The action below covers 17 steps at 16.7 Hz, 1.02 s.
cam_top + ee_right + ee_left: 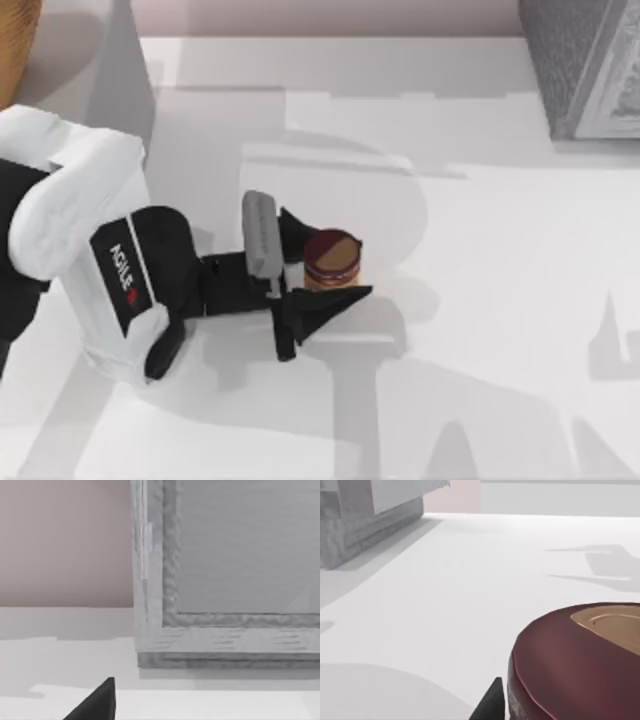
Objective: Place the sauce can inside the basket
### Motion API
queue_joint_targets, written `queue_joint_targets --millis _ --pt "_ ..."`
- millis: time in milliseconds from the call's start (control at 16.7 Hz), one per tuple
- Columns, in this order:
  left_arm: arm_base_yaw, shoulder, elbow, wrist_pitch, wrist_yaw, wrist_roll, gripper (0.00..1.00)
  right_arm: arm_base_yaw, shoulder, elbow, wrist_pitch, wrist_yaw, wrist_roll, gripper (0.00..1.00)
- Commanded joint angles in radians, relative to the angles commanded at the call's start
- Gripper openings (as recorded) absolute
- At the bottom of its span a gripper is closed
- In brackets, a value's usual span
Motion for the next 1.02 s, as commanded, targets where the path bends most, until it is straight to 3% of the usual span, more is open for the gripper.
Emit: queue_joint_targets --millis 240,480,1020 --pt "0.007 -0.011 -0.005 -0.006 0.005 0.001 0.0 0.0 0.0 0.0 0.0 0.0 0.0 1.0" --pt "0.073 -0.147 -0.062 -0.08 0.074 -0.003 0.0 0.0 0.0 0.0 0.0 0.0 0.0 1.0" --pt "0.417 -0.815 -0.339 -0.459 0.419 -0.024 0.0 0.0 0.0 0.0 0.0 0.0 0.0 1.0"
